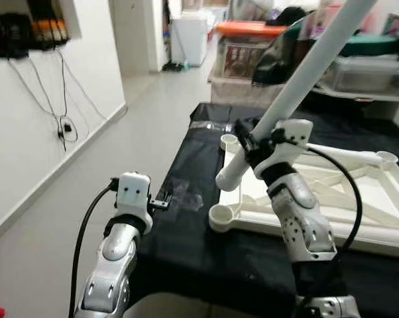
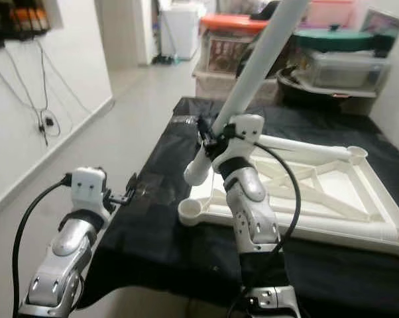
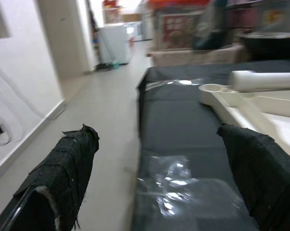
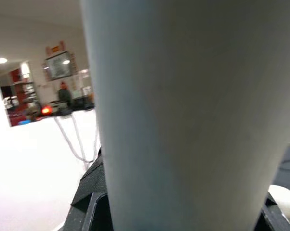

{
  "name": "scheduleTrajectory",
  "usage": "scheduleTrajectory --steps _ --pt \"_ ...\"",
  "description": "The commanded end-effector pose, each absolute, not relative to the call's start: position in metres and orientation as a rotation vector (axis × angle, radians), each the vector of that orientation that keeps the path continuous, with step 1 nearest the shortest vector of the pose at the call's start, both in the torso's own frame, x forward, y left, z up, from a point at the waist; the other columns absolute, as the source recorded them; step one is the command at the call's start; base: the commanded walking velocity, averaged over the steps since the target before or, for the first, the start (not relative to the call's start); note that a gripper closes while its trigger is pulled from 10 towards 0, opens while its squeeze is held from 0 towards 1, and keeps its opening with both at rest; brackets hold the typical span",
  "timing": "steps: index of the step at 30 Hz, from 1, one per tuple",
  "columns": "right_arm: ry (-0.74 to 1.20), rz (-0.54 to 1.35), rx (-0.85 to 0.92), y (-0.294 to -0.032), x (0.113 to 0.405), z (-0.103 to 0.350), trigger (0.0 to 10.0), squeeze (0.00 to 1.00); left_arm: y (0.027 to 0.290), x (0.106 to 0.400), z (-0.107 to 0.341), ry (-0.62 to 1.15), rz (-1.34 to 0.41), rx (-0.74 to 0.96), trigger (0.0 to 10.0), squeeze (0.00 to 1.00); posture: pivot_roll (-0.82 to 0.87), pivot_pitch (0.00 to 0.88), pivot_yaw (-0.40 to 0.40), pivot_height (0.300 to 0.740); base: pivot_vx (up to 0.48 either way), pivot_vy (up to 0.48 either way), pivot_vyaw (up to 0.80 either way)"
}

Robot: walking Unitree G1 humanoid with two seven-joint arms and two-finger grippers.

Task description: Building children table

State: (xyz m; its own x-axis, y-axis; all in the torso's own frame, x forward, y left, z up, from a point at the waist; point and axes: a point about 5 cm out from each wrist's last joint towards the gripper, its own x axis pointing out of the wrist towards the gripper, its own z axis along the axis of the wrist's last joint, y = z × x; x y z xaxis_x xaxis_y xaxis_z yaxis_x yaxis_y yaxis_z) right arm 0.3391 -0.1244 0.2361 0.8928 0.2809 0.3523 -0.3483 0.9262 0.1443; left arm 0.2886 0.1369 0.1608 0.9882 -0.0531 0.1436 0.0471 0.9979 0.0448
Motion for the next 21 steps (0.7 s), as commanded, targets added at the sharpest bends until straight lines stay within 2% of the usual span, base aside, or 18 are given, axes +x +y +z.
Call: scheduleTrajectory --steps 1,21 --pt "-0.322 0.361 0.217 -0.117 0.341 0.236 10.0 0.00 0.145 0.289 0.154 -0.106 -0.013 0.042 10.0 0.00 0.10 0.000 -0.060 0.740 0.000 0.000 0.00" --pt "-0.284 0.594 0.279 -0.115 0.347 0.243 10.0 0.00 0.135 0.276 0.141 -0.060 -0.040 0.011 10.0 0.00 0.11 0.000 -0.068 0.740 0.000 0.000 0.00"
